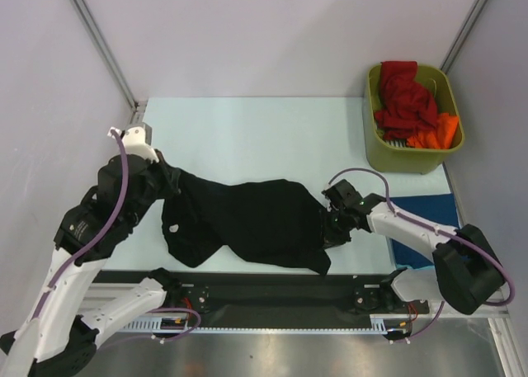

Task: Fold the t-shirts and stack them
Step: Flatten the tshirt out

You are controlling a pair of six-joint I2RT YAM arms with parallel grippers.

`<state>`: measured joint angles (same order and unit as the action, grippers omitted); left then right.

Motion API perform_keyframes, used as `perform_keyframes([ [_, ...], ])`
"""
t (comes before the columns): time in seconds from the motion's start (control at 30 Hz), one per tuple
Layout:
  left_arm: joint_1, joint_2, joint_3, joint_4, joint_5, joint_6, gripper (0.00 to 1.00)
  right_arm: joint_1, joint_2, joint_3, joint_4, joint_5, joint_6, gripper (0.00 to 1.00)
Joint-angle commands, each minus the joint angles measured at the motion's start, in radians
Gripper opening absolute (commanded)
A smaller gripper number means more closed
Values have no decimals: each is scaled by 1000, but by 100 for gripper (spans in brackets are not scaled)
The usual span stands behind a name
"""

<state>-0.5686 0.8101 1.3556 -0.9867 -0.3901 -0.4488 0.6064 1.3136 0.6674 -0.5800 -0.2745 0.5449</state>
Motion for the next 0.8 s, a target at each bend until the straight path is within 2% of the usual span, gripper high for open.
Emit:
perform_keyframes([
  [0.0,9,-38,31,-10,-49,-24,0,7,-95,80,-75,51,-48,0],
  [0.2,9,-77,60,-67,-87,-33,0,38,-192,168,-268,31,-66,0],
  [0.37,9,-97,137,-139,-151,-44,0,56,-327,308,-435,-84,-59,0],
  [0.47,9,-107,168,-153,-207,-33,0,56,-317,317,-474,-248,-108,0],
  [0.5,9,-109,172,-142,-219,-28,0,52,-303,314,-489,-259,-124,0],
  [0.53,9,-111,172,-132,-230,-18,0,41,-281,323,-507,-200,-146,0],
  [0.6,9,-101,171,-97,-239,5,0,-35,-248,324,-491,-208,-154,0],
  [0.63,9,-92,177,-92,-233,10,0,-68,-243,321,-459,-362,-158,0],
  [0.7,9,-54,204,-84,-224,19,0,-129,-263,295,-303,-527,-119,2],
  [0.73,9,-45,208,-76,-222,22,0,-157,-270,290,-275,-482,-97,2],
  [0.77,9,-32,203,-67,-222,22,0,-152,-252,334,-343,-385,-118,0],
])
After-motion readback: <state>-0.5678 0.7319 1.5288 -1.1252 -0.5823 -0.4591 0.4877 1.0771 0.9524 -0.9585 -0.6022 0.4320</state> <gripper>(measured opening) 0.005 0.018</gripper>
